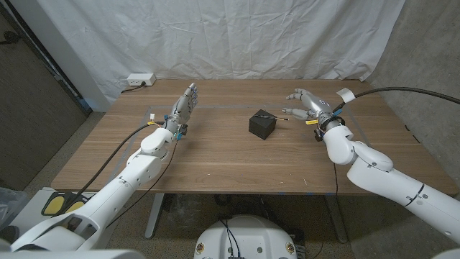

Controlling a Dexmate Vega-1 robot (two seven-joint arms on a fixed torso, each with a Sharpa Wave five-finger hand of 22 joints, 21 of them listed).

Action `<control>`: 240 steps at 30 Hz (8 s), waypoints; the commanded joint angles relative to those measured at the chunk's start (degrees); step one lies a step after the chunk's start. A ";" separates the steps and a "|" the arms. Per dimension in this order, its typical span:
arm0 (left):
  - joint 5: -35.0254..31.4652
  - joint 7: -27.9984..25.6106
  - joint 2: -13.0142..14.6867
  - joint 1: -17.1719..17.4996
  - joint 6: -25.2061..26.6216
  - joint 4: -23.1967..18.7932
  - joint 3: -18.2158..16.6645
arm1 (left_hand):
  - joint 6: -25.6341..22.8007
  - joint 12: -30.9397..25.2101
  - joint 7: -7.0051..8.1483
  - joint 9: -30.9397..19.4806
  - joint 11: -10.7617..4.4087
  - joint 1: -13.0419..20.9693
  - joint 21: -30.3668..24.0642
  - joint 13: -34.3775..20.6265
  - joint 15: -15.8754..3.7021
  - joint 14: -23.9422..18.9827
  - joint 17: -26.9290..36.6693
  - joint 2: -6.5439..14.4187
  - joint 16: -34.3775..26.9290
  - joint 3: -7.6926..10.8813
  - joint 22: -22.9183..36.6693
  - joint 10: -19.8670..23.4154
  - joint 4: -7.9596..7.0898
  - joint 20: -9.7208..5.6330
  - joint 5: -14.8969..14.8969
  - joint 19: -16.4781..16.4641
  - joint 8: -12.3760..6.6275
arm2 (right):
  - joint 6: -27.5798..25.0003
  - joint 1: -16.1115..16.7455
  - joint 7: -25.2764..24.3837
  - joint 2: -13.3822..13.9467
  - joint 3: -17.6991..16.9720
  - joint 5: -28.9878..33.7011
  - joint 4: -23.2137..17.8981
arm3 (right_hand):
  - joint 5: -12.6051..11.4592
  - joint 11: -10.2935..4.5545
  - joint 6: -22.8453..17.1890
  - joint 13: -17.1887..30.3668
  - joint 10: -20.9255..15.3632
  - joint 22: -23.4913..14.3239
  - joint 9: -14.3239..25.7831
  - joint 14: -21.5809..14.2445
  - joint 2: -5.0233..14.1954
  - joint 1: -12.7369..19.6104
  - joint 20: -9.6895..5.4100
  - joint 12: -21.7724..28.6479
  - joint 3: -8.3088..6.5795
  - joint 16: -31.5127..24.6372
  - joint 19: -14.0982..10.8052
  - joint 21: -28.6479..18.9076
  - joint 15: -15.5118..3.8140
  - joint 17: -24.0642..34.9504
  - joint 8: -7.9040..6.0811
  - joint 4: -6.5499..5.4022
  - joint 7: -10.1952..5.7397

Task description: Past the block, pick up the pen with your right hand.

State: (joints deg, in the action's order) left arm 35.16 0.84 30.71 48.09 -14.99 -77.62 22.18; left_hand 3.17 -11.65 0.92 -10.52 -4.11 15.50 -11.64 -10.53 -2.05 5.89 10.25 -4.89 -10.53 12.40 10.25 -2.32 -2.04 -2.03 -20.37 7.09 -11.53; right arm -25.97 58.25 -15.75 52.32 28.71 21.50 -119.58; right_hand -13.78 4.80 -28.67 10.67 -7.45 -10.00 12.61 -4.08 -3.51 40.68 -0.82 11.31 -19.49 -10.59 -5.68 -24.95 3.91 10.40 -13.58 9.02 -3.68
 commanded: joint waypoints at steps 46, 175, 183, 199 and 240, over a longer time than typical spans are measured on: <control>0.14 -0.71 0.42 1.01 -0.23 -1.01 -0.59 | 0.02 0.01 -0.32 -0.27 -0.22 1.01 0.01 -0.28 -0.95 0.77 0.23 0.26 -0.17 -0.55 0.27 -0.26 -0.04 -4.19 0.08 0.59 0.18 | -5.17 -3.37 4.60 -2.21 6.65 10.72 1.38 | -1.40 -1.29 0.47 0.16 0.24 -0.29 0.91 -0.48 -1.12 2.19 -0.05 0.50 0.59 -0.45 -0.80 1.16 -0.50 0.19 -0.12 0.04 -0.19; 0.86 1.43 0.05 -0.89 0.36 2.00 -0.19 | -0.03 0.03 -0.39 -0.27 -0.10 1.70 -0.02 -0.28 -0.96 0.86 0.23 1.13 -0.16 -1.85 0.27 -0.35 -0.16 -4.00 0.26 0.68 0.21 | -3.44 -6.43 -1.40 -7.87 11.60 17.93 13.30 | -3.99 -5.15 -14.03 0.24 -10.54 -0.63 6.45 -9.41 1.60 6.37 -2.72 3.84 2.35 -1.71 -9.10 2.62 -5.31 0.97 -7.85 -1.33 -4.71; 0.85 2.26 -0.33 -2.05 0.57 3.47 0.19 | -0.08 0.04 -0.46 -0.27 -0.21 1.75 -0.01 -0.28 -1.00 0.87 0.23 1.18 -0.16 -1.93 0.27 -0.39 -0.16 -4.03 0.28 0.71 0.18 | -3.63 -6.86 -1.48 -8.10 11.94 18.23 13.80 | -3.99 -5.13 -14.24 0.24 -11.02 -0.64 6.76 -10.01 1.80 6.43 -2.80 3.88 2.42 -1.86 -9.44 2.68 -5.68 1.05 -8.13 -1.43 -4.84; 0.77 2.98 -1.12 -3.04 0.29 5.06 0.67 | -0.07 0.09 -0.45 -0.27 -0.14 1.85 -0.01 -0.28 -0.93 0.91 0.23 1.27 -0.15 -2.07 0.27 -0.53 -0.16 -3.92 0.31 0.76 0.18 | -4.83 -6.31 -1.05 -7.43 11.79 18.77 12.46 | -3.96 -5.10 -13.77 0.24 -11.41 -0.66 7.33 -10.33 1.79 6.54 -2.74 3.76 2.66 -1.79 -9.75 2.90 -5.83 1.12 -8.34 -1.47 -5.27; 0.76 3.83 -1.89 -4.28 0.77 6.94 1.32 | -0.01 0.01 -0.49 -0.28 -0.23 2.12 0.01 -0.29 -0.94 0.98 0.23 1.51 -0.16 -2.49 0.27 -0.43 -0.17 -3.79 0.42 0.89 0.18 | -3.80 -5.51 -2.68 -7.14 11.27 18.88 12.65 | -3.95 -5.99 -14.73 0.27 -13.29 -0.72 8.98 -11.89 1.90 7.30 -2.74 3.72 3.04 -1.90 -10.78 3.39 -6.68 1.29 -10.12 -1.38 -6.01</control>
State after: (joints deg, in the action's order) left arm 36.00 4.37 29.14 44.26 -14.35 -71.38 23.25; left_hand 2.86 -11.65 0.61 -10.52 -4.10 16.93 -11.64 -10.53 -2.03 6.49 10.25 -3.46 -10.53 10.27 10.24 -2.73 -2.12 -1.73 -20.14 7.40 -11.53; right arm -29.62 52.61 -18.20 45.13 40.08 40.14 -106.65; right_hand -17.24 -1.01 -43.21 10.78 -20.49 -10.52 21.42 -15.47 -1.80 47.38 -2.14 14.86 -16.68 -12.31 -15.83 -21.61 -2.14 11.61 -23.34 7.80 -9.42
